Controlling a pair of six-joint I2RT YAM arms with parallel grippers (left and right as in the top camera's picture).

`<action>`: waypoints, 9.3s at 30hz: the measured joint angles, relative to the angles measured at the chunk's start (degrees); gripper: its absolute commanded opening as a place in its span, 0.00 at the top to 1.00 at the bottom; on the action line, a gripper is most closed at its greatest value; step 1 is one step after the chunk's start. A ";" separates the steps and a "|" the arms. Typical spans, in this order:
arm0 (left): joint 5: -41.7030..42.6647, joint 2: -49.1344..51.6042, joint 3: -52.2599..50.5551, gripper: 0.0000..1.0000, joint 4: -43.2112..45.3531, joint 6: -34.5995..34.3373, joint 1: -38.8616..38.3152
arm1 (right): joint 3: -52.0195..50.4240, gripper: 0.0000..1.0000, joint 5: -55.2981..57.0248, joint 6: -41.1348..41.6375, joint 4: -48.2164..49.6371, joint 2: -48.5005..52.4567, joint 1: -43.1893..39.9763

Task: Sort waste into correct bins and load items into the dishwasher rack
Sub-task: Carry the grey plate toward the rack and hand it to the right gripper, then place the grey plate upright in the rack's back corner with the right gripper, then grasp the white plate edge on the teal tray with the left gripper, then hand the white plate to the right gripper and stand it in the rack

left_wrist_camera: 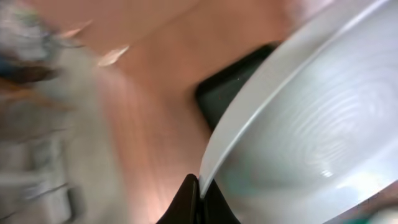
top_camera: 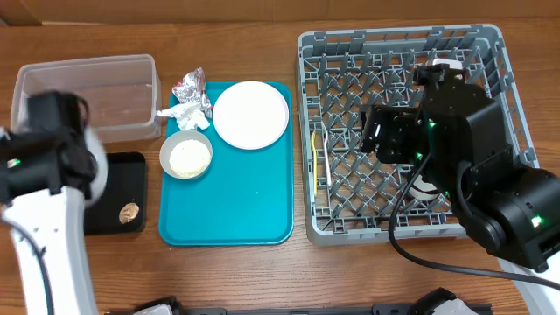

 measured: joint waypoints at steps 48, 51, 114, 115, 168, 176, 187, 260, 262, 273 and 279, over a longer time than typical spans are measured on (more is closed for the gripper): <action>79.45 -1.62 10.27 0.41 -2.12 44.13 -8.39 | -0.02 0.95 -49.46 -28.85 15.17 9.53 -0.37; 78.86 -1.51 10.27 0.18 -1.81 43.98 -8.39 | -0.02 0.96 -47.63 -28.35 14.51 9.53 -0.15; 51.91 -7.28 31.06 0.00 -6.38 32.41 -8.35 | 1.46 0.31 -5.55 -31.39 2.64 31.17 -31.65; 51.91 -7.28 31.06 0.00 -6.38 32.41 -8.35 | 2.10 0.30 -6.34 -30.88 2.03 30.93 -31.65; 52.43 19.65 3.65 0.50 11.30 13.46 -22.51 | 8.90 0.27 -33.77 -18.16 -7.76 19.23 -14.62; 51.71 35.52 2.99 0.39 25.22 0.63 -23.85 | 8.90 0.27 -33.73 -18.12 -7.78 19.23 -14.62; 47.39 45.53 2.97 0.58 30.82 -8.15 -24.00 | 8.90 0.27 -33.70 -18.12 -7.78 19.26 -14.62; 46.88 -6.03 5.14 0.27 2.49 9.57 -24.37 | 8.50 0.96 -45.94 -25.59 1.29 22.14 -2.29; 46.64 -6.03 5.44 0.00 2.01 9.84 -24.37 | 8.50 0.96 -38.53 -23.63 -0.68 19.26 -2.29; 34.32 -8.57 33.14 0.00 -11.56 10.62 -24.37 | 7.85 0.96 0.92 -3.13 -18.75 18.32 -16.22; 31.76 -9.40 34.53 0.00 -11.54 10.36 -24.37 | 5.44 0.96 13.86 -2.54 -17.00 20.92 -19.43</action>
